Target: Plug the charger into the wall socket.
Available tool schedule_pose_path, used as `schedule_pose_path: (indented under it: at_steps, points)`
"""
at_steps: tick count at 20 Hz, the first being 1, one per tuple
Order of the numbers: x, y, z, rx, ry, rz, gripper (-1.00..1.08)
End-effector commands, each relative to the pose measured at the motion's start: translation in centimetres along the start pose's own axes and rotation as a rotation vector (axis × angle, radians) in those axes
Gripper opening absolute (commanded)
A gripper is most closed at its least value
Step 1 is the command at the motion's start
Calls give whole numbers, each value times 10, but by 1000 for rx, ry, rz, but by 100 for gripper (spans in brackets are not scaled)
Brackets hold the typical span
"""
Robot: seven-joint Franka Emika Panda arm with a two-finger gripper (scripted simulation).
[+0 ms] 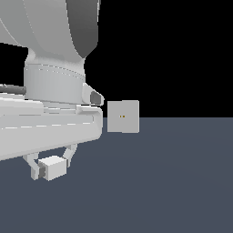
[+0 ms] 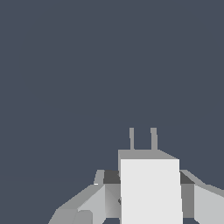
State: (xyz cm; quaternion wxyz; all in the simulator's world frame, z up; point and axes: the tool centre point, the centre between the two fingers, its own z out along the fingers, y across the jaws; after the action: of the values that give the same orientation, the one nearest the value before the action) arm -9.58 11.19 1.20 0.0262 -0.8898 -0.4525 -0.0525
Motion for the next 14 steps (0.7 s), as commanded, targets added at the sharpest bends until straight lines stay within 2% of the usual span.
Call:
schedule_pose_path:
  at_steps: [1, 7, 14]
  points:
    - [0, 0, 0, -1, 0, 3, -100]
    - [4, 7, -4, -7, 1, 59, -100]
    - [11, 24, -14, -24, 2, 206, -100]
